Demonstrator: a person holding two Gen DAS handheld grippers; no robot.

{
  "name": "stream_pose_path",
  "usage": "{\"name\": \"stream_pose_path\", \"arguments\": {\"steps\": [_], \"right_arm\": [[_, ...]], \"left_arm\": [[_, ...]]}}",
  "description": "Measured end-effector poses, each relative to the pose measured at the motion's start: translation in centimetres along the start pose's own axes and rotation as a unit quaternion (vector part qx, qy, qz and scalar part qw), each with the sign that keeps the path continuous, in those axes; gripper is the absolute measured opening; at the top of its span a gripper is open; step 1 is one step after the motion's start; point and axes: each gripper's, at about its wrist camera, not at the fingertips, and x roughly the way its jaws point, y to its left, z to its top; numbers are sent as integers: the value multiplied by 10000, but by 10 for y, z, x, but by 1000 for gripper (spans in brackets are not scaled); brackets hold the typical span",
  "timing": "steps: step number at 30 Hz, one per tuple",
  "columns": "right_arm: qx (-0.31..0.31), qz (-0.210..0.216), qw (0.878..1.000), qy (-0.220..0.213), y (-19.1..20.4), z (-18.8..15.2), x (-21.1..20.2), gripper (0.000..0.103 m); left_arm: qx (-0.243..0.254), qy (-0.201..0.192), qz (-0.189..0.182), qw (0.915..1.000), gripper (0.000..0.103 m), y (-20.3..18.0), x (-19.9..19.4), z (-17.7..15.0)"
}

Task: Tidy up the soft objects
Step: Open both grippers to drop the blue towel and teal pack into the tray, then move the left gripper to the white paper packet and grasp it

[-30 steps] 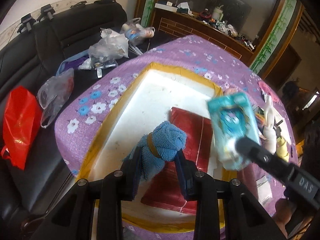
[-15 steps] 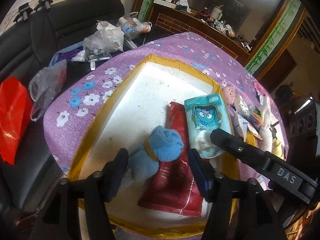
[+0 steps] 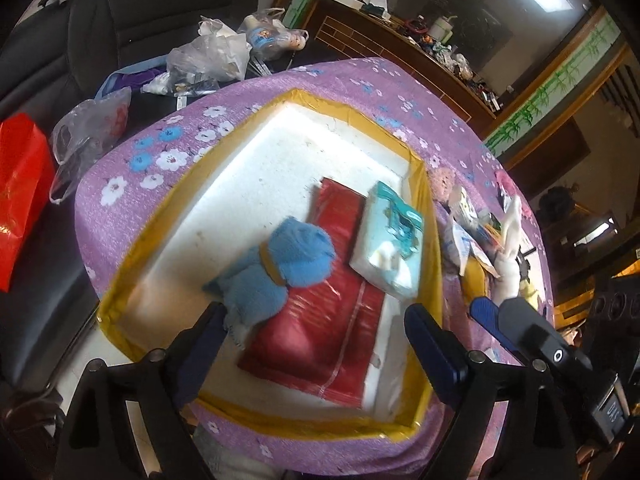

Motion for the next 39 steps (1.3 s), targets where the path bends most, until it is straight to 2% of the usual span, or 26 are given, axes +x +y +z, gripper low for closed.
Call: {"name": "stream_pose_path", "arguments": {"steps": [4,11,17,25,30,39], "right_arm": [[175,53,9998,-78,-16,-11,-16,70],[570,131,9981,-206,-46,-19,-40,81],[730,119,9967,-332,-66,-26,-60,81],[751,-326,9953,-524,-89,-37,-91,81],[877,-653,9922,-594,-111,-43,-108,81],[1217,-889,9864,-662,-144,-49,-119,81]], "left_arm": [[137,52,48,9999,94,-13,-1,-6],[111,-46,32,9999,94,-36,-8,-16],[335,-82,-123,9993,94,-65,-14,-25],[1007,115,-497,9936,94,-121,-7,-48],[1487,355,-510,9869,94,-146,9,-67],[1832,786,-509,9786,94,-164,36,-93]]}}
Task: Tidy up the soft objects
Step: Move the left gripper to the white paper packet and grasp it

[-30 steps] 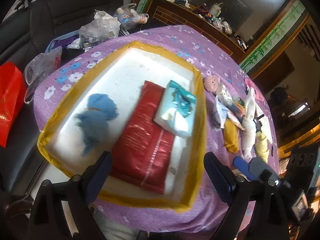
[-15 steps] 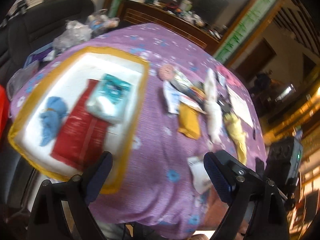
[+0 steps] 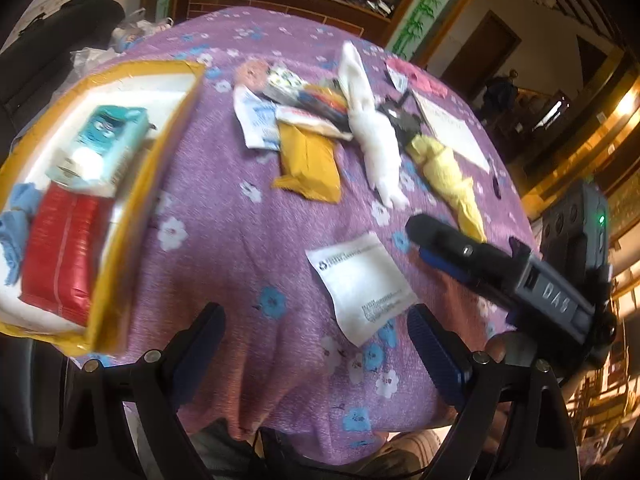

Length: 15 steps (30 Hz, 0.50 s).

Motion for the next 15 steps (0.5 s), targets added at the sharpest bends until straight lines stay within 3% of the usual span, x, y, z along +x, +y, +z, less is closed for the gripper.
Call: {"name": "stream_pose_path", "arguments": {"steps": [9,15], "right_arm": [[152,-71,9998,-84,-13,5,-7,81],[346,-169,9992,-121,-27,10,-9,81]], "left_arm": [[82,162,-144,9997,94,-11,15,-2],[790,280,-110,9964,94,-42,36,4]]}}
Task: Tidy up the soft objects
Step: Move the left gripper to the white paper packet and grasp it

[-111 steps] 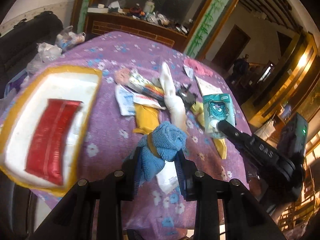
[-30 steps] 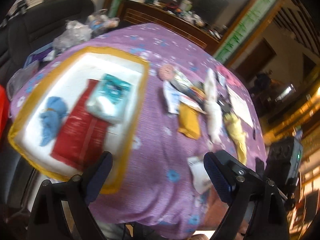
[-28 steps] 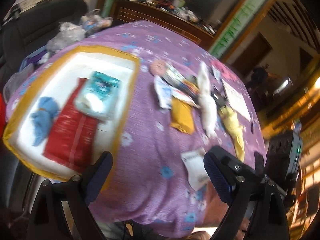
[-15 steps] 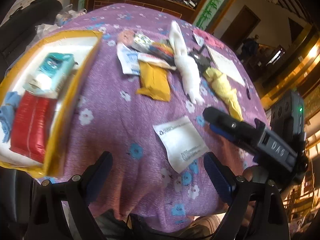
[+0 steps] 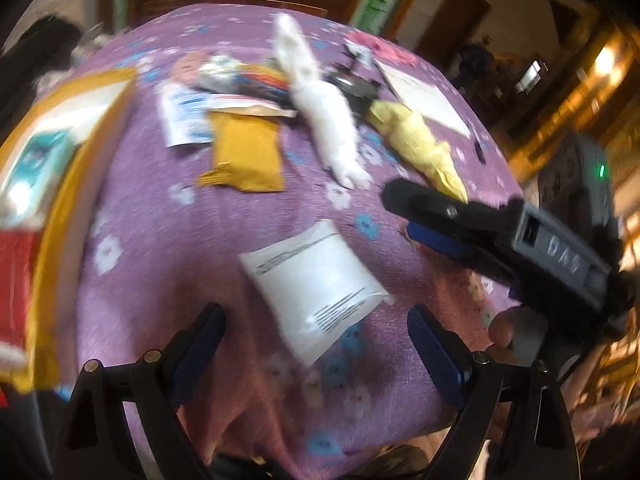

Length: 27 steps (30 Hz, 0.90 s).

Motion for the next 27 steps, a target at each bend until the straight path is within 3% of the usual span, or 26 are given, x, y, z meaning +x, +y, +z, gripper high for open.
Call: {"name": "stream_pose_path", "arguments": {"steps": [3,8,16,20,27], "right_arm": [[27,-54,10000,-34,-3,2,-2,81],[100,-104,9999,-69,-8,2,-5,81],[123,-161,9998,-82,-10,3,-6,81],[169,-179,9997,-71,-12,3,-4,81],[207,-226,9995,-78,-14,0,-6,81]], "left_arm": [[100,116,104,9998,94,-8,15,7],[-198,285,108,9993,94,-2,34,19],[286,116,442,9985,92,-14,35,7],[286,79,213,9993,90,-21,30,-3],[755,-16,518,9958,90,-32,38,-5]]}}
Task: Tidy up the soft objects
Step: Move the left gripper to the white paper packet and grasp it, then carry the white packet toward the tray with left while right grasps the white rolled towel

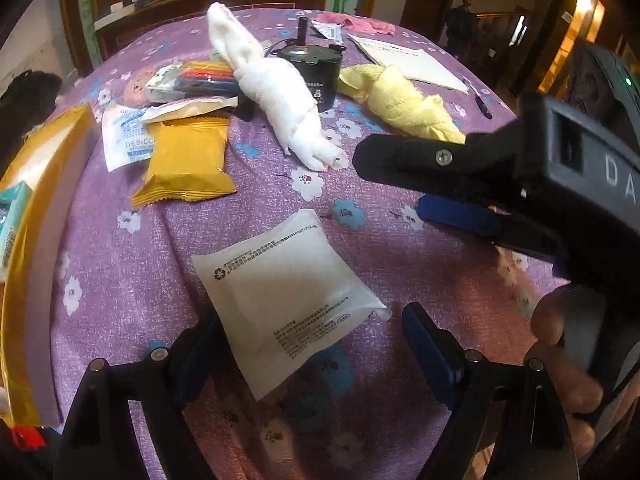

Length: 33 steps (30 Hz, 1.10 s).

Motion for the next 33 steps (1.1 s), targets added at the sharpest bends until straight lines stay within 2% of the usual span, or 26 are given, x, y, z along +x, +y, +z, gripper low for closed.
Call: {"name": "stream_pose_path", "arguments": {"steps": [4,7,11,14,24,33], "right_arm": [[44,-3,10000,-21,-2,0,-1,81],[54,-3,10000,-16,-2,0,-1,81],[41,-6,10000,-11,-1,-1,-1,81],[49,-10,10000,-12,-1,-2,0,81],[-14,-29,10000,7,4,-1,3,81],[-452,-59,9990,38,25,10,14,75]], "left_arm": [[-166,-55,-50,9998,88,9,-3,0],[-300,-128,24,9995,82,17,-5,2],[-165,-224,239,9993,75,16,-2,4],[-224,-295,220,9991,70,19,-3,3],[-1021,-378,-377,9933,68,51,-19,5],[-1317,-670,-625,9871,68,62,-51,2]]}}
